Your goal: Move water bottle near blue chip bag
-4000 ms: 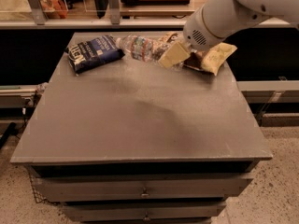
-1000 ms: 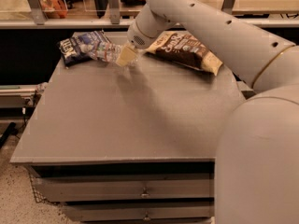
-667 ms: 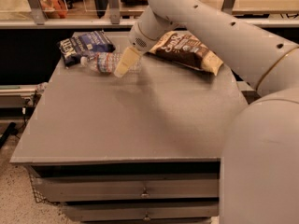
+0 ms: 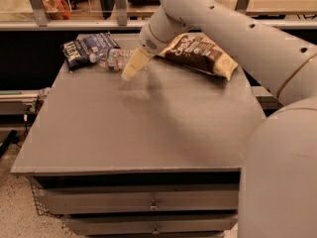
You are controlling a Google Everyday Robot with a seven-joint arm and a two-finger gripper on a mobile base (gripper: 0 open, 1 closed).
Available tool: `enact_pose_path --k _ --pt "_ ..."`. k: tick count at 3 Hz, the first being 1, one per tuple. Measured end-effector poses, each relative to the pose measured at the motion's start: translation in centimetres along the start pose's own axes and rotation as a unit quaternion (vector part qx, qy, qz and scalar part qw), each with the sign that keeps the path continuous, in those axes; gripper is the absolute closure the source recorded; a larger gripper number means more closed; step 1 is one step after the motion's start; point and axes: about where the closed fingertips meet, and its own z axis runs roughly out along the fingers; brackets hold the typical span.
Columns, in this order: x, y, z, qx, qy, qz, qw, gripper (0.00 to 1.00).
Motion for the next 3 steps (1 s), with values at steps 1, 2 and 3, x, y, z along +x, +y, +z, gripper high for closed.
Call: enact_pose_path --k 1,2,3 --pt "0.3 -0.7 -1.2 0.016 -0.012 0.014 0.9997 0.0" --pt "1.0 -1.1 -3.4 0.029 -0.046 0.033 0.998 0.0" --pt "2.2 -0.9 -7.6 0.05 -0.119 0.056 0.99 0.0"
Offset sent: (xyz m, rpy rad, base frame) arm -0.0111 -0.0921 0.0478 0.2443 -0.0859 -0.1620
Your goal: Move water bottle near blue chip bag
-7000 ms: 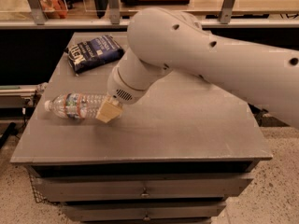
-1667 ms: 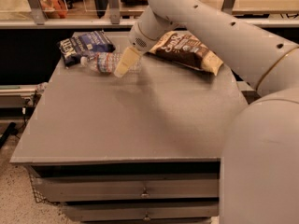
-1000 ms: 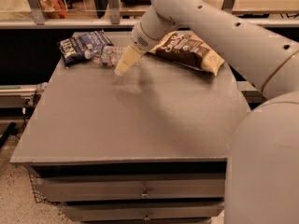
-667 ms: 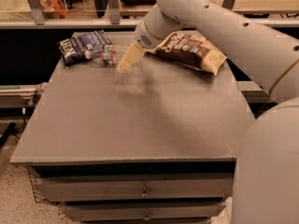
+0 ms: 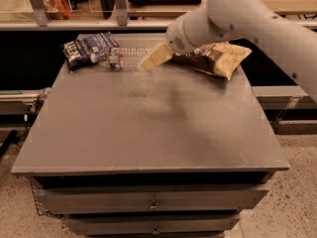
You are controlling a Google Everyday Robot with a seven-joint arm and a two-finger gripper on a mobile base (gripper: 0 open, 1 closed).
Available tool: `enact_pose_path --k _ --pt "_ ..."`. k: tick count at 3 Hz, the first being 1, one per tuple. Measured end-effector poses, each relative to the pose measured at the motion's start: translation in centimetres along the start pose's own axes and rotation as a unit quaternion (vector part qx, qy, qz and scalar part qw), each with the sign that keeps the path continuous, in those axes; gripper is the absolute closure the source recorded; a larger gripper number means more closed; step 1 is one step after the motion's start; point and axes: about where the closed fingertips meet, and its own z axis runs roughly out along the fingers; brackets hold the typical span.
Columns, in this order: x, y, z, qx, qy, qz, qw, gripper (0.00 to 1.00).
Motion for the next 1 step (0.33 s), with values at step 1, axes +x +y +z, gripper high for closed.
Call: enact_pose_path --k 1 --pt "-1.82 1.46 -4.49 0.023 -0.092 0.003 0.9955 0.0"
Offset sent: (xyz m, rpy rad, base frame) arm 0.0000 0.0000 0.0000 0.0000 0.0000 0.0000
